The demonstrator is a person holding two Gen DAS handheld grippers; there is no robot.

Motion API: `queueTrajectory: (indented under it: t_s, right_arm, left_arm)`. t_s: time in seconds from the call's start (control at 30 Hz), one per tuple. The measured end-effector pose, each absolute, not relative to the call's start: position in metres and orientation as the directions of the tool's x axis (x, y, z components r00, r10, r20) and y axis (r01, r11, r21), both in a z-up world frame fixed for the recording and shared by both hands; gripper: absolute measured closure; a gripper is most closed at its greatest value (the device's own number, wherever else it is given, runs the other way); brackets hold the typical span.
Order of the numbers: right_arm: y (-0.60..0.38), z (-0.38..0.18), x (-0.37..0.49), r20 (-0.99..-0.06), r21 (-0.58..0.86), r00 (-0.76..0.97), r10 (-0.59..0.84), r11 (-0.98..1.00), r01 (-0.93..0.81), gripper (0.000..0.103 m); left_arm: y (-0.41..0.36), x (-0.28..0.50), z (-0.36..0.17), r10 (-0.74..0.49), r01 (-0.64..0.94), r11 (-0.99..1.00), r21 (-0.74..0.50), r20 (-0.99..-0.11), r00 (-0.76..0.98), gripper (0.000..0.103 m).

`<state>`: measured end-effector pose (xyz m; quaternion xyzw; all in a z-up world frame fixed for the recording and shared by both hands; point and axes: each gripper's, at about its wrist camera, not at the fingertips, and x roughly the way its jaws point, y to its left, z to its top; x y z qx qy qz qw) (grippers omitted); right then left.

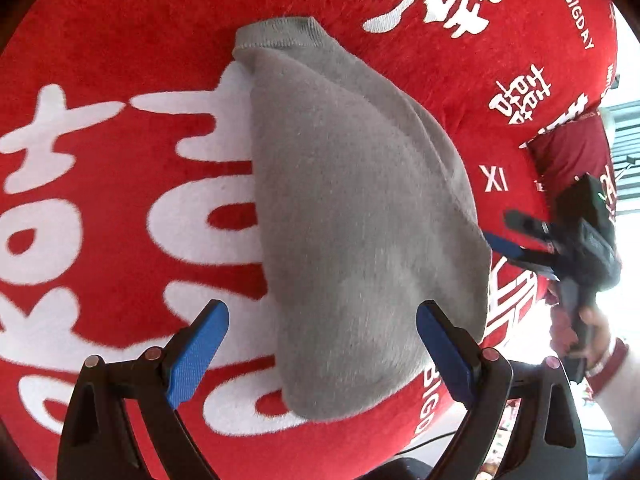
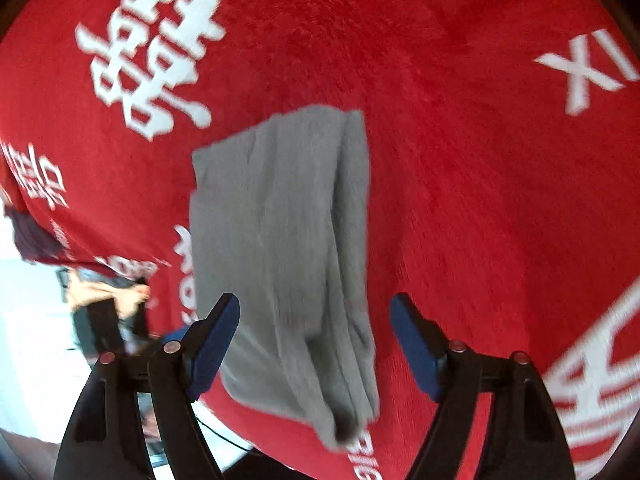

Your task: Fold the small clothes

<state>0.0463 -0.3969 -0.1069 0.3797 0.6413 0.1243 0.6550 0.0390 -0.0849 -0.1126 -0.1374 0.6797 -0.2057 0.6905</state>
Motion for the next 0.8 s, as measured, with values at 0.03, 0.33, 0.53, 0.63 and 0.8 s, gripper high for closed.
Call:
queueTrajectory:
  t_s: [0.03, 0.33, 0.53, 0.63, 0.8]
  right_arm:
    - [-0.399, -0.112, 0.053, -0.728, 0.675, 0.149, 0.669, 0.661, 0.328, 0.023]
    - [-0.402, -0.160, 0.099, -0.597, 0.776, 0.079, 0.798, 0.549, 0.312, 0.023]
    - [-0.388, -0.171, 0.115, -0.527, 0.824, 0.048, 0.849, 0.497, 0.271, 0.021]
    - [-0.373, -0.175, 0.120, -0.510, 0.835, 0.044, 0.859, 0.483, 0.262, 0.022]
    - [-0.369, -0.175, 0.118, -0.561, 0.790, 0.050, 0.826, 0.517, 0.330, 0.058]
  left_arm:
    - [-0.087, 0.041, -0.116, -0.487, 0.100, 0.868, -0.486, -0.873, -0.017, 0.008]
    - [-0.103, 0.059, -0.132, -0.530, 0.126, 0.837, -0.532, -0.846, -0.055, 0.008]
    - [-0.109, 0.068, -0.146, -0.521, 0.105, 0.845, -0.525, -0.851, -0.067, 0.008]
    - [-0.113, 0.068, -0.149, -0.501, 0.103, 0.856, -0.507, -0.862, -0.078, 0.008]
    - [-0.101, 0.064, -0.140, -0.487, 0.086, 0.868, -0.488, -0.873, -0.033, 0.032]
